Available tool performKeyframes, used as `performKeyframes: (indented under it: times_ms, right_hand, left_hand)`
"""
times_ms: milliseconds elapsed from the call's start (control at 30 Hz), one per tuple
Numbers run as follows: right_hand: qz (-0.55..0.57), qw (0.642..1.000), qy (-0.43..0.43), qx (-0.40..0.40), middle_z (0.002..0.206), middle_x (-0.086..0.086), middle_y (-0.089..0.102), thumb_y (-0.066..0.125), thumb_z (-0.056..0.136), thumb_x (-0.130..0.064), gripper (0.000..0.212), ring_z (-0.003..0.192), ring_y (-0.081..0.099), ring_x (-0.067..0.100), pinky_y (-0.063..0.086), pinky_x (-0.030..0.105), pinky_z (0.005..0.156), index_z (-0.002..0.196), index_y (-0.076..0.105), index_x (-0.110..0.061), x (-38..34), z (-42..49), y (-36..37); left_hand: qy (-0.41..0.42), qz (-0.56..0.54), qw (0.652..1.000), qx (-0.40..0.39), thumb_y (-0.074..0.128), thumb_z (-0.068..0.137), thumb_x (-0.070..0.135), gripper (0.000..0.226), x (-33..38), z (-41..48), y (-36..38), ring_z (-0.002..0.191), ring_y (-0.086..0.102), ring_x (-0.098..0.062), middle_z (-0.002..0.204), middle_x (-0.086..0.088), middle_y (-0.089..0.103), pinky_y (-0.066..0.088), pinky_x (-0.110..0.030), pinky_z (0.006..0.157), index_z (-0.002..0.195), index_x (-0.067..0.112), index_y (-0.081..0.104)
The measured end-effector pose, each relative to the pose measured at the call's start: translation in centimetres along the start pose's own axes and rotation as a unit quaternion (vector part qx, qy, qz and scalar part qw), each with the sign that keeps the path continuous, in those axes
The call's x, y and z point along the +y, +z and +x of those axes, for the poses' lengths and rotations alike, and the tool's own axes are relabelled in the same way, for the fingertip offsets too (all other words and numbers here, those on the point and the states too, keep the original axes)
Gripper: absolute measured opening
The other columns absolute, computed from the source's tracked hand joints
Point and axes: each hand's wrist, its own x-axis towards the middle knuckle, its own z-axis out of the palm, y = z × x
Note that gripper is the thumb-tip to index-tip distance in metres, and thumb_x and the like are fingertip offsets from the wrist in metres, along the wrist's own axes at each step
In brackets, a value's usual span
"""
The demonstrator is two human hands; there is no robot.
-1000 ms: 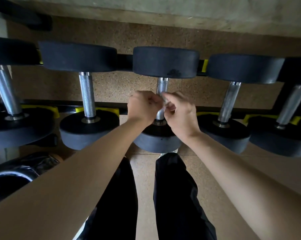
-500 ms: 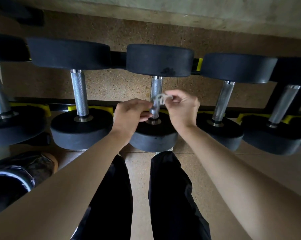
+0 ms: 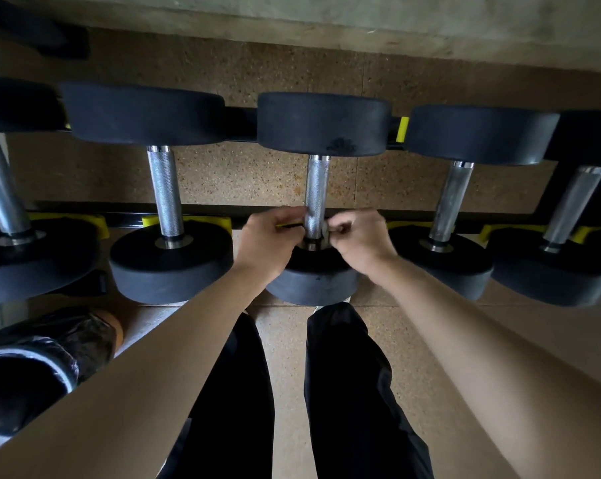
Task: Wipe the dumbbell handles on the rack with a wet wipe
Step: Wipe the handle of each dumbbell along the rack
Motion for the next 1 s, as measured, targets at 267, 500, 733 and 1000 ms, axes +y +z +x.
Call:
performKeyframes:
  times_ms: [267, 500, 733, 1000]
  right_hand:
    - [0.219, 0.976, 0.019, 0.01, 0.073, -0.014, 0.073, 0.071, 0.091, -0.002, 0.033, 0.077, 0.072, 0.004, 0.057, 0.019, 0.066, 0.083, 0.072, -0.034, -1.7, -0.8, -3.1]
    - [0.338, 0.929, 0.021, 0.148, 0.092, 0.001, 0.075, 0.074, 0.088, 0.0, 0.021, 0.08, 0.076, 0.013, 0.06, 0.022, 0.071, 0.108, 0.074, -0.006, -3.7, 0.8, -2.0]
    - [0.128, 0.956, -0.111, 0.239, 0.078, -0.003, 0.074, 0.083, 0.08, -0.004, 0.01, 0.062, 0.064, 0.001, 0.055, 0.024, 0.059, 0.088, 0.079, -0.008, -1.8, 0.0, 2.3]
    - [0.088, 0.99, -0.077, 0.073, 0.075, -0.012, 0.073, 0.079, 0.082, -0.006, 0.015, 0.066, 0.07, 0.008, 0.057, 0.027, 0.066, 0.091, 0.079, -0.017, 0.2, -1.5, 0.9]
  left_hand:
    - [-0.017, -0.061, 0.997, -0.043, 0.07, 0.092, 0.002, 0.024, 1.1, 0.4, -1.1, 0.081, 0.069, -0.017, 0.086, 0.004, 0.077, 0.06, -0.04, 0.089, 0.095, 0.025, 0.074]
    - [-0.014, -0.049, 0.999, -0.013, 0.068, 0.092, 0.004, 0.029, 1.0, 1.1, -0.3, 0.107, 0.071, -0.013, 0.11, 0.003, 0.076, 0.057, -0.041, 0.1, 0.112, 0.023, 0.074]
    - [-0.02, -0.052, 0.998, -0.008, 0.065, 0.089, 0.0, 0.036, 0.5, 0.9, 0.1, 0.106, 0.071, -0.012, 0.103, 0.011, 0.077, 0.056, -0.04, 0.1, 0.103, 0.032, 0.076]
    - [0.046, -0.029, 0.997, -0.055, 0.07, 0.09, -0.003, 0.034, 0.7, 0.5, -0.8, 0.096, 0.072, -0.009, 0.103, 0.002, 0.077, 0.058, -0.036, 0.096, 0.115, 0.02, 0.076]
